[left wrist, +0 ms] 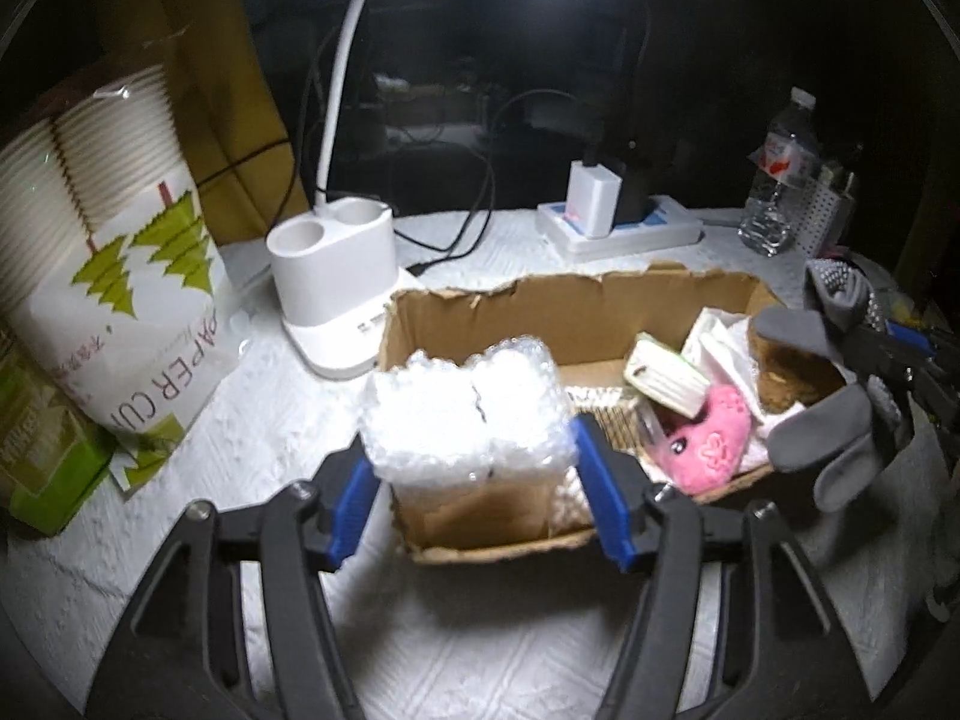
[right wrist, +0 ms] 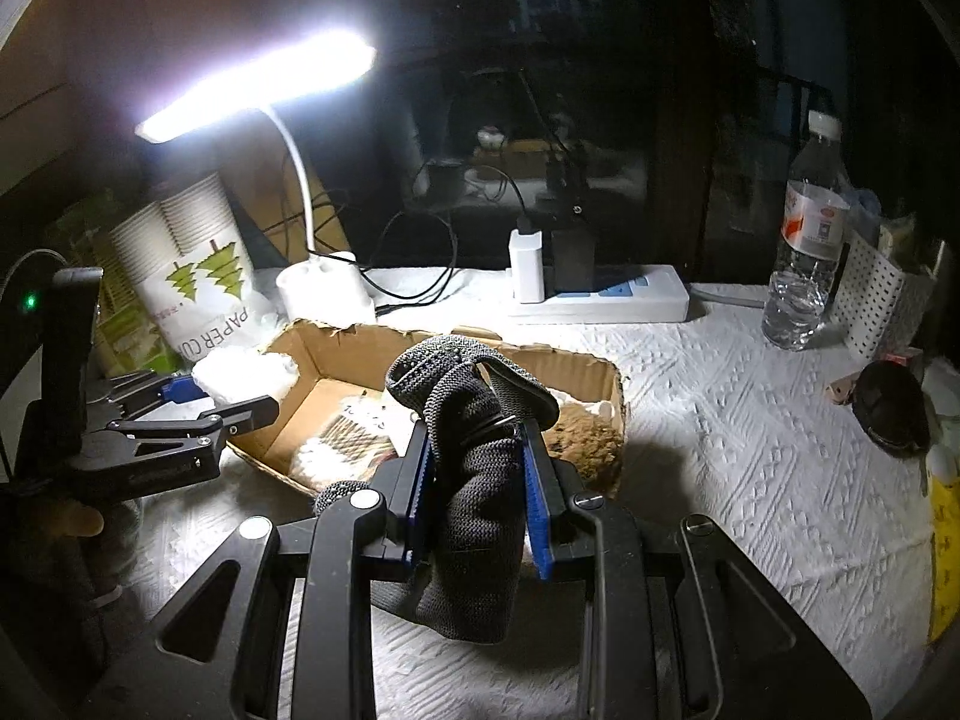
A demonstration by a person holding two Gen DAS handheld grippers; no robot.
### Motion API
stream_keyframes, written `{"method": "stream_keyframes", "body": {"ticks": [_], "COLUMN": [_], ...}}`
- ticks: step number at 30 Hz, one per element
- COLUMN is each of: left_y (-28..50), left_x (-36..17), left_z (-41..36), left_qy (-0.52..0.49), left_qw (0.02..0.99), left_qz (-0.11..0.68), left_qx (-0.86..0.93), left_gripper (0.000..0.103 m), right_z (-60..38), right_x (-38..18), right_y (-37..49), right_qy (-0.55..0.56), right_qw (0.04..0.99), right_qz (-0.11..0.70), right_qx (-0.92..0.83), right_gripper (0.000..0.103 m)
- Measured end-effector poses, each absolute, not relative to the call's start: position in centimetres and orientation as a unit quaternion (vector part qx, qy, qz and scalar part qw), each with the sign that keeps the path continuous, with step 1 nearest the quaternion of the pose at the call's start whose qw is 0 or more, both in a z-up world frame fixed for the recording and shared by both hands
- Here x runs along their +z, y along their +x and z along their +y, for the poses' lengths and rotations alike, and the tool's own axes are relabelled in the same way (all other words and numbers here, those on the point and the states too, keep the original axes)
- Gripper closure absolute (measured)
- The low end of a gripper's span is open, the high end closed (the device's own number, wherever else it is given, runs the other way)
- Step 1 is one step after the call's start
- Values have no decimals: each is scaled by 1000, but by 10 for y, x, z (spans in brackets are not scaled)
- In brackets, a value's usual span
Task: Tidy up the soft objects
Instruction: 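Carry the bubble-wrap pack and glove over the box with both grippers, then open both grippers to drop the bubble wrap and glove into the box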
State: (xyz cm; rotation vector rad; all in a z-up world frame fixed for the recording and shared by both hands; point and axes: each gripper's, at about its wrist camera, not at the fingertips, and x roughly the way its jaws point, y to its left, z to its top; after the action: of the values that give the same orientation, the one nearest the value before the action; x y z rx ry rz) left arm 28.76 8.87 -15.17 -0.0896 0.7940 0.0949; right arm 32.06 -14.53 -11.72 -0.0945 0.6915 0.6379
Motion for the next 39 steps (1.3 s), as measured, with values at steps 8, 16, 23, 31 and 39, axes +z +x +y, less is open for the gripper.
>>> {"method": "stream_keyframes", "body": {"ticks": [8, 16, 23, 31, 39], "left_y": [289, 280, 279, 287, 290], "left_x": [-150, -142, -140, -152, -155], "left_z": [86, 91, 91, 92, 87], "left_qy": [-45, -56, -69, -73, -68], "left_qw": [923, 929, 934, 927, 928], "left_qz": [381, 365, 351, 367, 367], "left_qx": [36, 30, 9, 8, 4], "left_gripper": [23, 23, 23, 23, 22], "right_z": [-140, -133, -120, -106, -94], "right_x": [-118, -112, -122, -153, -176], "right_y": [327, 332, 348, 373, 377], "right_qy": [-41, -43, -51, -50, -77], "right_qw": [891, 894, 888, 873, 865], "right_qz": [333, 324, 332, 369, 393], "right_qx": [307, 307, 315, 315, 304], "right_gripper": [74, 74, 74, 74, 74]}}
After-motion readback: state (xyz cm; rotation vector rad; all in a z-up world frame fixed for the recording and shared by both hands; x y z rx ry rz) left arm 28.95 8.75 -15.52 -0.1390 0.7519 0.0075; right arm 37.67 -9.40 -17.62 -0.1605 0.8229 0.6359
